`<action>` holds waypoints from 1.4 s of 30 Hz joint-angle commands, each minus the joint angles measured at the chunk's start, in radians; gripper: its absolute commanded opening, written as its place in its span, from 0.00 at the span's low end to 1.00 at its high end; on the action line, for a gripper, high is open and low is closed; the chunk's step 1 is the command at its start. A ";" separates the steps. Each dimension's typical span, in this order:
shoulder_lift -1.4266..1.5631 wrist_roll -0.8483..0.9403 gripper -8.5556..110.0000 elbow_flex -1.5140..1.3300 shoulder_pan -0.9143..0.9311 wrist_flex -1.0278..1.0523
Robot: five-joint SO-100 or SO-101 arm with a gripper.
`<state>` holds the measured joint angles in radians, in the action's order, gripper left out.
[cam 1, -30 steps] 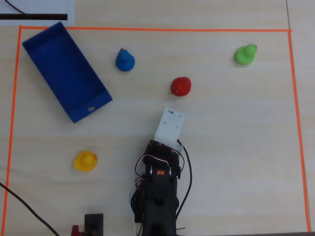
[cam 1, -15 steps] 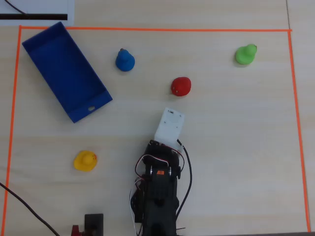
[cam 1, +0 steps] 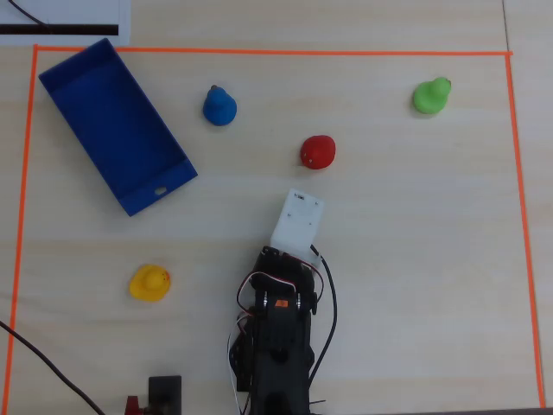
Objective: Grasp yellow duck and put it into box.
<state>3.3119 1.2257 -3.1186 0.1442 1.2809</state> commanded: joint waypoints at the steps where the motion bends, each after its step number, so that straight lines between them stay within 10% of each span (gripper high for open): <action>1: -0.002 -0.002 0.08 0.008 -0.008 0.023; 13: -0.606 -0.012 0.43 0.713 -0.064 0.233; 28: -1.134 -0.798 0.47 1.043 -1.060 0.267; 42: -1.221 -0.877 0.47 0.876 -1.106 -0.041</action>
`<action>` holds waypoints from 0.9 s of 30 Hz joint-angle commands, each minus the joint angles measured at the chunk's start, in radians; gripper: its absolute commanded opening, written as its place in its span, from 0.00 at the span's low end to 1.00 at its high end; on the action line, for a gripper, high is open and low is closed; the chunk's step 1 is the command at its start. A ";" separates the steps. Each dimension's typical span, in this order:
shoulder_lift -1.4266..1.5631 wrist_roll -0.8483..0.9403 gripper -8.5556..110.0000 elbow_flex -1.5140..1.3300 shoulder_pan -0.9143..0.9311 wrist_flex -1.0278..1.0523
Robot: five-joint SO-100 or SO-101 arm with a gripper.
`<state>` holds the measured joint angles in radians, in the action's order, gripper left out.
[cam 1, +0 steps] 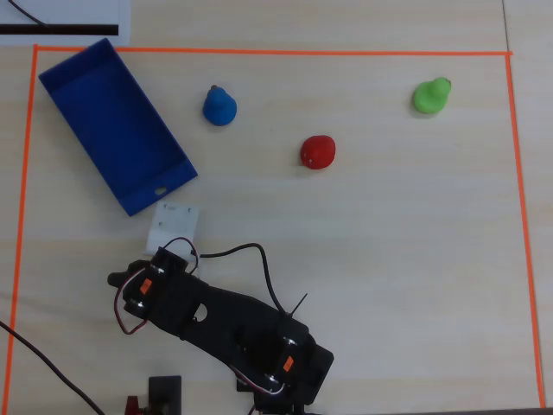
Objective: Grasp yellow duck and put it into box.
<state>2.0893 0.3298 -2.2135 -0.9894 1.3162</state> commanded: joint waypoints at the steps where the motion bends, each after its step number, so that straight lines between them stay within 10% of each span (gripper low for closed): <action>1: 0.005 0.018 0.47 -0.054 0.028 -0.112; 11: -0.028 -0.011 0.45 -0.255 -0.011 -0.325; 16: -0.055 -0.029 0.07 -0.222 -0.002 -0.327; 27: 0.063 0.067 0.07 0.178 0.259 0.072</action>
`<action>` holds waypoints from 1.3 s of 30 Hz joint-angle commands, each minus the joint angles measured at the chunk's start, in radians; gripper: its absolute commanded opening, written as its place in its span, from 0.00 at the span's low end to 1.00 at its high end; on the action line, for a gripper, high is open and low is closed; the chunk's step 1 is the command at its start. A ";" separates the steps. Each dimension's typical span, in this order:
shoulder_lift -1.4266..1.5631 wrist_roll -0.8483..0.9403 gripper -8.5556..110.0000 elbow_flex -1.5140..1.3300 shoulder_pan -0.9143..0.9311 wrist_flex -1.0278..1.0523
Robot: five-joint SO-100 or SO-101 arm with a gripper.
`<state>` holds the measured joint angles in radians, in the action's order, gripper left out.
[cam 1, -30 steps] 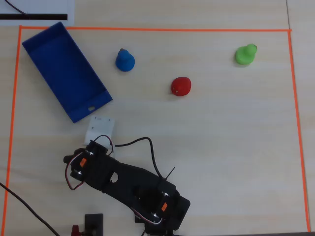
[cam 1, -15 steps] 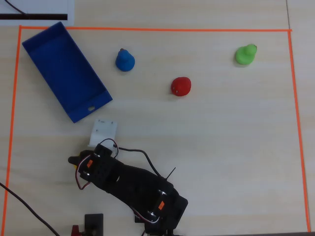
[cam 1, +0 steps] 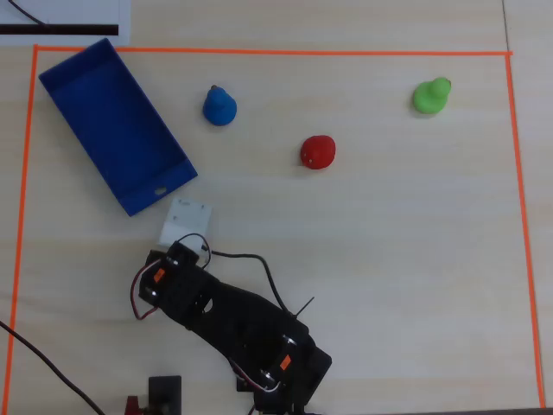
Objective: Grasp yellow duck and put it into box.
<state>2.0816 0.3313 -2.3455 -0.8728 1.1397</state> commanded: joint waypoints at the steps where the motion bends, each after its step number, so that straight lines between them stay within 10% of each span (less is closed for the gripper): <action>1: 0.074 0.086 0.07 0.442 0.189 0.327; 6: -0.061 0.127 0.07 0.988 0.278 0.523; 32: -0.937 0.229 0.07 1.466 0.327 0.146; 39: -0.913 0.293 0.37 1.358 0.367 0.176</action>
<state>1.1060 0.6029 -0.9618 -0.5123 1.3008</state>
